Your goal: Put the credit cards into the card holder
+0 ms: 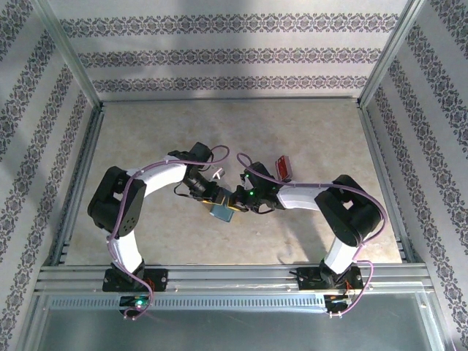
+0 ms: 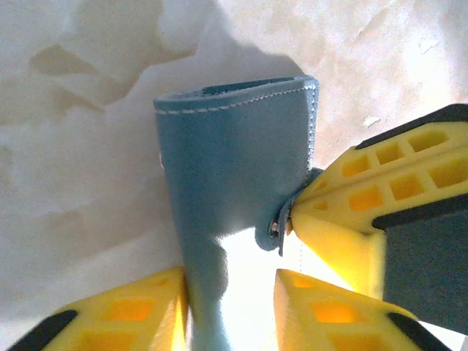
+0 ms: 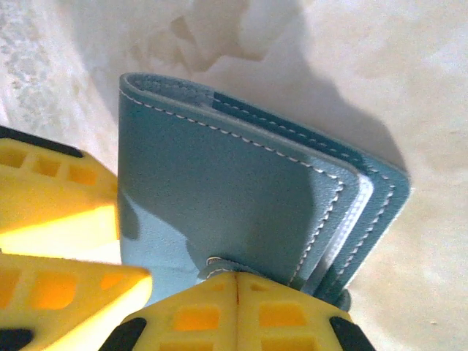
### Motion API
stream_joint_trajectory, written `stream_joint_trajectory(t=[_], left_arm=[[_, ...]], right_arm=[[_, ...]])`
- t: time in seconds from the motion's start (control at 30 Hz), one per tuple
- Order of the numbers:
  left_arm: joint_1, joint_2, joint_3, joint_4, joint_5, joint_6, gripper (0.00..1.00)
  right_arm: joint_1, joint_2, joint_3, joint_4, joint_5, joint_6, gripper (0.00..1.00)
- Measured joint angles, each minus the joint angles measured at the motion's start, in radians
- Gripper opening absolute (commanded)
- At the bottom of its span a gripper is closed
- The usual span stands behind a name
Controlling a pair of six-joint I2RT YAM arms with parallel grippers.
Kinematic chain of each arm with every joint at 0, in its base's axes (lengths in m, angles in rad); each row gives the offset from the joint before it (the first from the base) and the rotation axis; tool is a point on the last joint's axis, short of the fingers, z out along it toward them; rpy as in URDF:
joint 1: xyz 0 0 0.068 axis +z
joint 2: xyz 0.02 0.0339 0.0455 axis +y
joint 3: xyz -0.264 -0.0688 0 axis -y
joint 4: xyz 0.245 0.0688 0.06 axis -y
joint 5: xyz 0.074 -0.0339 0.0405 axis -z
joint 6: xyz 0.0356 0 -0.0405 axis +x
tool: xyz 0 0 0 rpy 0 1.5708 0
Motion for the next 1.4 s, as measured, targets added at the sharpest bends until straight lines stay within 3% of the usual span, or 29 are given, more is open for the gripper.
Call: stream_joint_trajectory(t=[0.13, 0.23, 0.33, 0.5, 0.57, 0.73, 0.87, 0.97, 1.07, 1.4], left_arm=[[0.0, 0.0, -0.012, -0.002, -0.019, 0.014, 0.49], [0.004, 0.0, -0.007, -0.008, -0.033, 0.026, 0.49], [0.009, 0.0, 0.005, -0.024, -0.045, 0.039, 0.49], [0.017, -0.016, 0.016, -0.045, -0.055, 0.061, 0.53], [0.02, -0.031, 0.018, -0.051, -0.054, 0.074, 0.57], [0.042, -0.043, 0.019, -0.053, -0.055, 0.086, 0.58], [0.061, -0.041, 0.019, -0.053, -0.054, 0.091, 0.47], [0.061, -0.029, 0.019, -0.053, -0.049, 0.093, 0.2], [0.061, -0.006, 0.019, -0.048, -0.024, 0.091, 0.08], [0.061, 0.079, 0.019, -0.008, 0.06, 0.061, 0.07]], right_arm=[[0.0, -0.013, 0.0, -0.013, 0.022, -0.024, 0.18], [0.0, -0.054, -0.003, -0.033, 0.042, -0.062, 0.3], [0.0, -0.132, -0.004, -0.07, 0.072, -0.125, 0.35], [0.0, -0.241, -0.001, -0.153, 0.128, -0.268, 0.37], [0.0, -0.256, 0.008, -0.2, 0.15, -0.334, 0.36], [0.0, -0.255, 0.014, -0.266, 0.166, -0.478, 0.33], [0.0, -0.192, 0.044, -0.274, 0.143, -0.548, 0.32], [0.0, -0.12, 0.09, -0.284, 0.118, -0.582, 0.31], [0.005, -0.074, 0.13, -0.292, 0.098, -0.611, 0.3], [0.004, 0.0, 0.179, -0.3, 0.033, -0.659, 0.3]])
